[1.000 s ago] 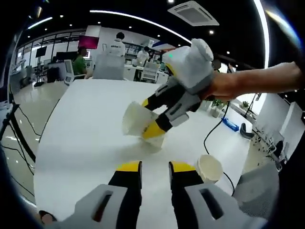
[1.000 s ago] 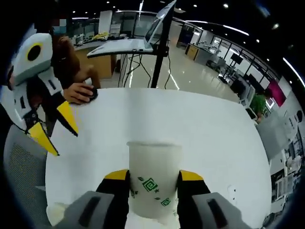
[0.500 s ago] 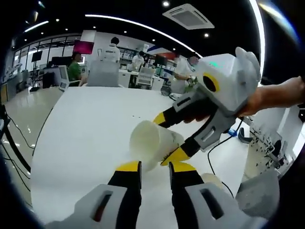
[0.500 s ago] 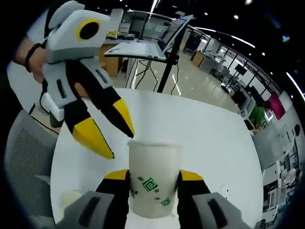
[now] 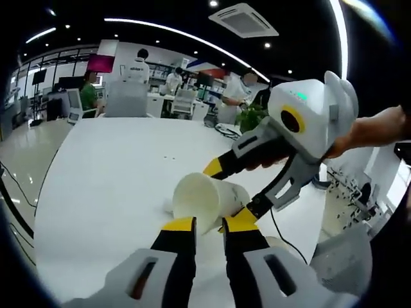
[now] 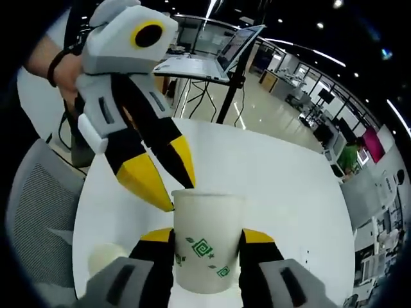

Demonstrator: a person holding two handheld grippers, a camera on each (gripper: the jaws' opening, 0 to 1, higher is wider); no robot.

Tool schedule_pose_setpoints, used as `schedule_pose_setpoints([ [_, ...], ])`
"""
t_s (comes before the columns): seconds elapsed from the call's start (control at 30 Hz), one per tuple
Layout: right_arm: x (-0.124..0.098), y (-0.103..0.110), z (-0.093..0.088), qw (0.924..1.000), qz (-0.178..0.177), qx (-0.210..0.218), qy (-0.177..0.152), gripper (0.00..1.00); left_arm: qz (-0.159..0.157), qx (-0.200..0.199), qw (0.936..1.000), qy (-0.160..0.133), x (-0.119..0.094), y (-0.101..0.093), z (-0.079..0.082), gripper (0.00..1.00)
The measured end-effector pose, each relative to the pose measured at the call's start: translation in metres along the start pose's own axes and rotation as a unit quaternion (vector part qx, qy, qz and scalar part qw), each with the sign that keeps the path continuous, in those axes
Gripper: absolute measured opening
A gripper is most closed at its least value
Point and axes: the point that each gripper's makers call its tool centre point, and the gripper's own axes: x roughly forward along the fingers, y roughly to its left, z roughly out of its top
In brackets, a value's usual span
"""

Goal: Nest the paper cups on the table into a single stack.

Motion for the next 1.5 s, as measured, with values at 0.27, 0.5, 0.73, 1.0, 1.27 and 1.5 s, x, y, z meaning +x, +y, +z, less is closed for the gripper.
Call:
schedule_pose_setpoints([
  [0.27, -0.004, 0.006, -0.001, 0.9999, 0.009, -0.005, -0.008, 0.38, -0.024, 0.000, 0.9997, 0.010, 0.000, -0.010, -0.006, 0.07],
  [0.5, -0.002, 0.010, -0.002, 0.9999, 0.009, -0.003, -0.009, 0.38, -0.030, 0.001, 0.9995, 0.012, 0.001, -0.009, -0.007, 0.06],
  [0.73, -0.002, 0.011, -0.004, 0.9999, 0.008, -0.001, -0.007, 0.38, -0.033, 0.003, 0.9993, 0.014, -0.002, -0.017, -0.009, 0.06],
  [1.0, -0.006, 0.012, -0.004, 0.9999, 0.004, 0.003, -0.009, 0.38, -0.044, 0.008, 0.9989, 0.011, -0.005, -0.030, -0.001, 0.04],
  [1.27, -0.017, 0.017, -0.005, 0.9994, -0.005, 0.026, -0.023, 0.38, -0.063, 0.038, 0.9971, 0.017, -0.005, -0.044, 0.003, 0.02],
  [1.5, -0.024, 0.019, -0.012, 0.9986, -0.014, 0.044, -0.027, 0.38, -0.082, 0.062, 0.9944, 0.021, 0.003, -0.061, 0.006, 0.01],
])
